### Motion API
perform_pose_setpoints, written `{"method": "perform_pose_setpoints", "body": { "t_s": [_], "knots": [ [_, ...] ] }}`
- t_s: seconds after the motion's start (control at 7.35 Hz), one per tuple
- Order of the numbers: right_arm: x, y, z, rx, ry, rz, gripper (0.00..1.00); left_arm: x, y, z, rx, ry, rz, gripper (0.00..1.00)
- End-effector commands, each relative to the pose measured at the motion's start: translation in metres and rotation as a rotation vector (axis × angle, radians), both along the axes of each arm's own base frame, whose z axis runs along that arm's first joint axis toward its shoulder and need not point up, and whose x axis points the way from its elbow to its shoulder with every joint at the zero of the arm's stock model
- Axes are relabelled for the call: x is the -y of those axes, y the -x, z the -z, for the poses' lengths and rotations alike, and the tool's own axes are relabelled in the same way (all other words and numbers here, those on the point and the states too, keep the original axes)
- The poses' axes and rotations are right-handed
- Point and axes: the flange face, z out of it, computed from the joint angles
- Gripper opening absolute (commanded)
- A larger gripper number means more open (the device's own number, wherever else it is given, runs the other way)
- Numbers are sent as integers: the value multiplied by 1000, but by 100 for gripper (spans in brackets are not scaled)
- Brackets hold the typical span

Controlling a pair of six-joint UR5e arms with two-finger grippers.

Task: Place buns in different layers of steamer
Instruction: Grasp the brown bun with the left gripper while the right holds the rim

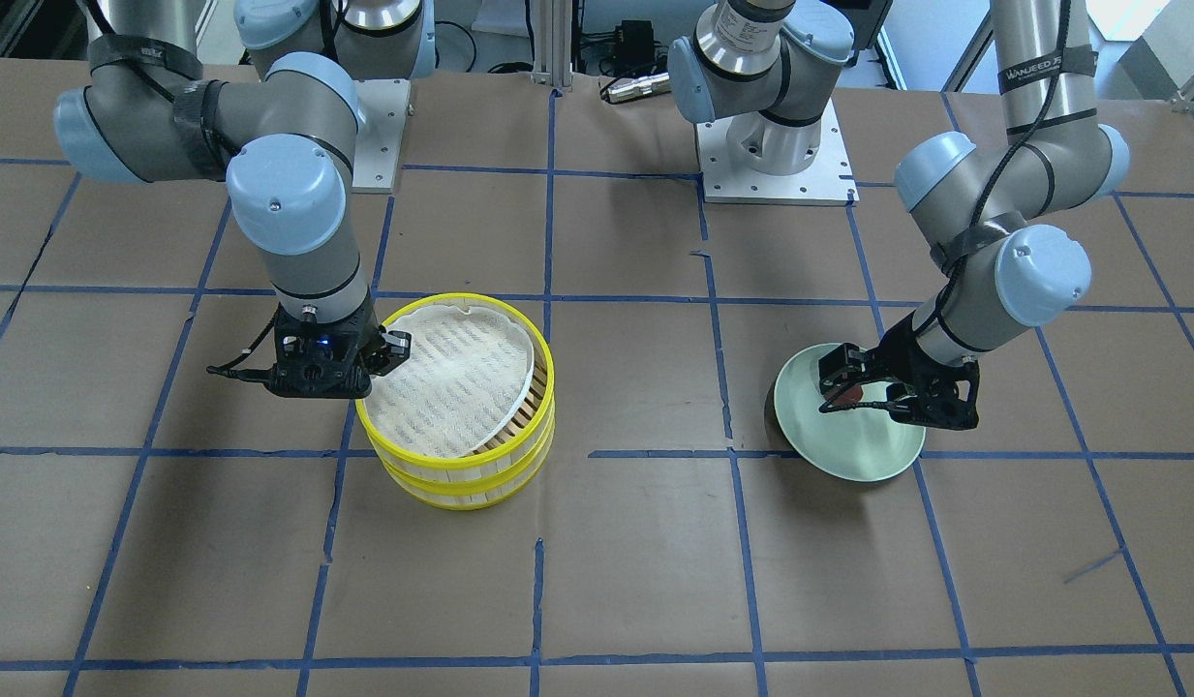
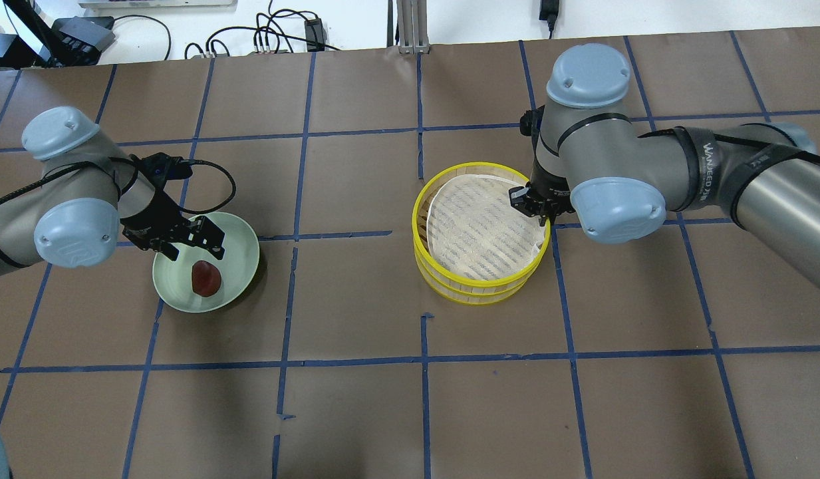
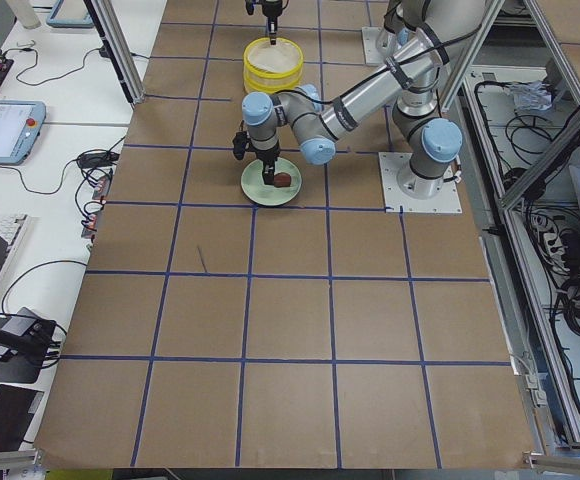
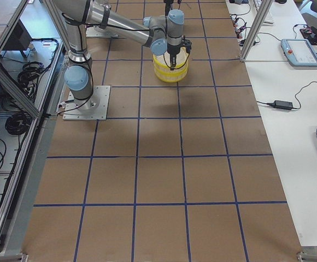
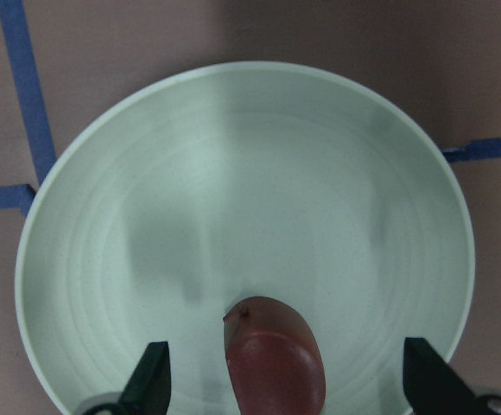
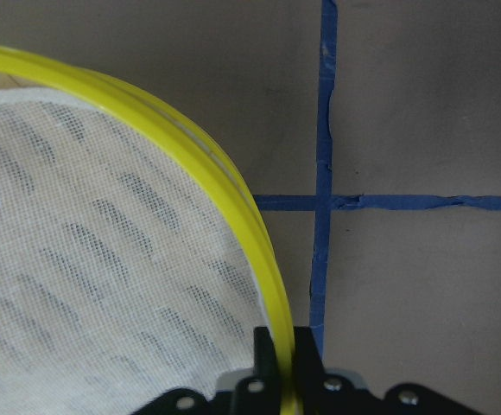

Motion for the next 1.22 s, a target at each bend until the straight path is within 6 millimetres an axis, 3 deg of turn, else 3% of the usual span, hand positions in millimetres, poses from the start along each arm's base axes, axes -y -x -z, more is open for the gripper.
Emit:
{"method": "perform_pose_setpoints", "body": {
  "t_s": [0.0,0.82,0.95,1.09],
  "knots": [
    [0,0,1,-3,1,0,17,0,0,-1,1,1,-1,95],
    [0,-2,0,8,3,2,20,0,0,0,1,0,-1,95],
    [0,-2,-1,8,6,2,22,0,0,-1,1,1,-1,95],
    [2,-2,-3,9,12,0,34,0,0,0,1,0,-1,95]
  ]
}}
